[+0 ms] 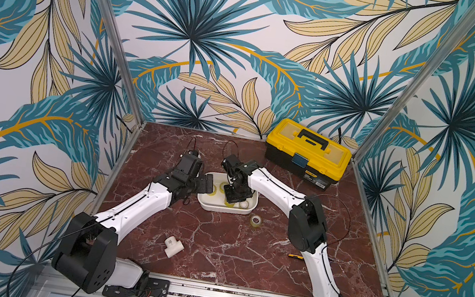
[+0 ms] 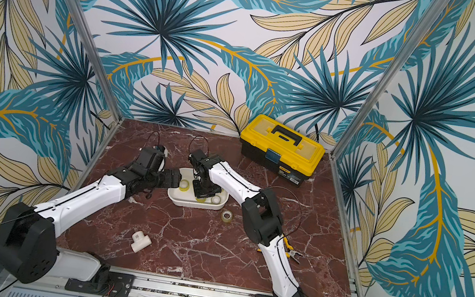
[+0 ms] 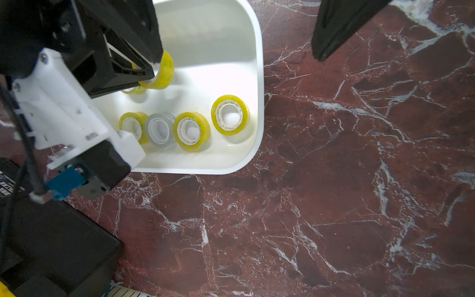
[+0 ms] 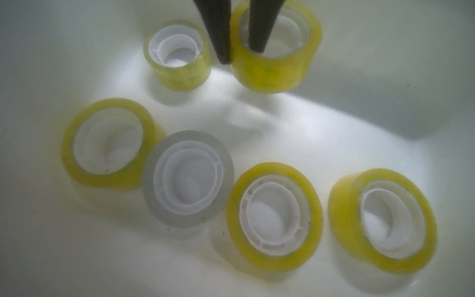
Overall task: Put the transparent tape into the storage box
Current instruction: Place the tape in the storage box.
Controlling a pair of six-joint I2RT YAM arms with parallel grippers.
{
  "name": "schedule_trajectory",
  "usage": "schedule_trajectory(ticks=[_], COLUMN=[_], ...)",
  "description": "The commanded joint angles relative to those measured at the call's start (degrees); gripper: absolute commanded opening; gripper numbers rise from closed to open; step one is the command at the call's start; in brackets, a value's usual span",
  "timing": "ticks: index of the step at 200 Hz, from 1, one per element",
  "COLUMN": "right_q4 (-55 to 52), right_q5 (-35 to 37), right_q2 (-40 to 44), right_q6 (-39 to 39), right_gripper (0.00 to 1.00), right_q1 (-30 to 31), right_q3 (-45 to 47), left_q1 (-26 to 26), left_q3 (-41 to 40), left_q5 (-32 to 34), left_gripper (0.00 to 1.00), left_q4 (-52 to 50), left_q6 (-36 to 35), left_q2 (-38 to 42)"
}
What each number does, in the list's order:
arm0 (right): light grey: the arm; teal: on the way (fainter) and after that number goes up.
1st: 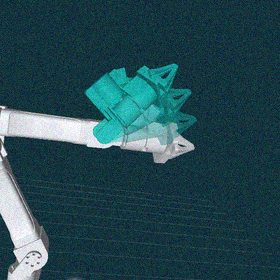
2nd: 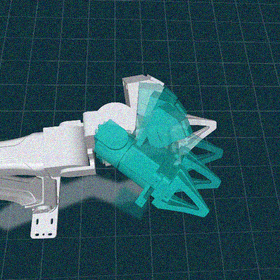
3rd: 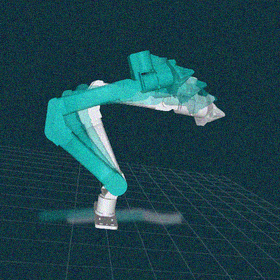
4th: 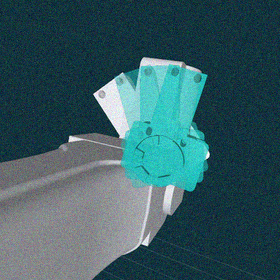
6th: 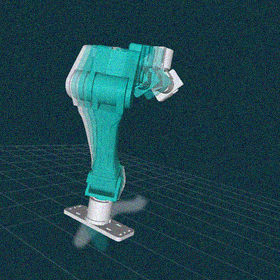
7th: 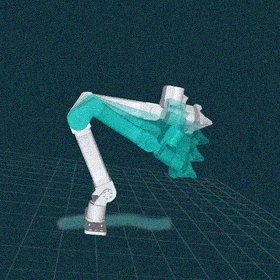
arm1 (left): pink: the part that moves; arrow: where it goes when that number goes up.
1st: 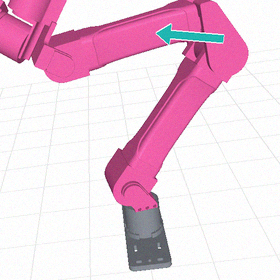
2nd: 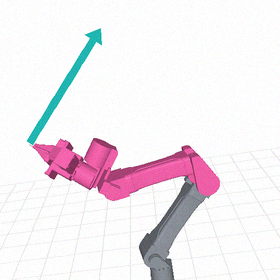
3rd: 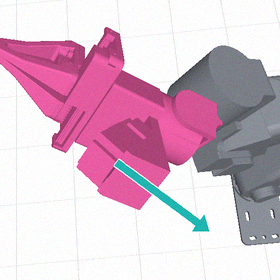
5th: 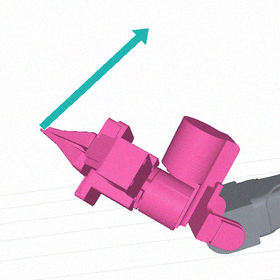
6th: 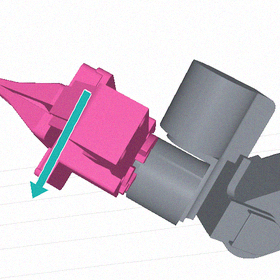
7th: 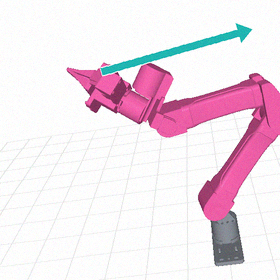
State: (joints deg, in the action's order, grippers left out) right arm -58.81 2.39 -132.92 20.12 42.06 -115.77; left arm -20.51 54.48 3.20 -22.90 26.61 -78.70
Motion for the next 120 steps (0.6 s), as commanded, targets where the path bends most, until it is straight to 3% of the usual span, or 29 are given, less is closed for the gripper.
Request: schedule_trajectory(ticks=[1,34,120], right_q4=[-0.46,-0.19,0.01], right_q5=[2.28,2.48,2.27], right_q2=[-1.02,-1.68,-1.67], right_q6=[-0.17,-0.26,-0.26], right_gripper=[0.0,0.0,0.21], right_q1=[0.26,0.21,0.22], right_q3=[1.67,1.86,1.77], left_q1=[0.39,0.39,0.39], left_q3=[-0.96,-1.55,-2.11], left_q5=[-0.3,-1.0,-2.8], left_gripper=[0.96,0.96,0.94], left_q4=[1.27,2.14,2.38], left_q6=[0.29,0.55,1.25], left_q2=[-0.21,-1.8,-7.41])
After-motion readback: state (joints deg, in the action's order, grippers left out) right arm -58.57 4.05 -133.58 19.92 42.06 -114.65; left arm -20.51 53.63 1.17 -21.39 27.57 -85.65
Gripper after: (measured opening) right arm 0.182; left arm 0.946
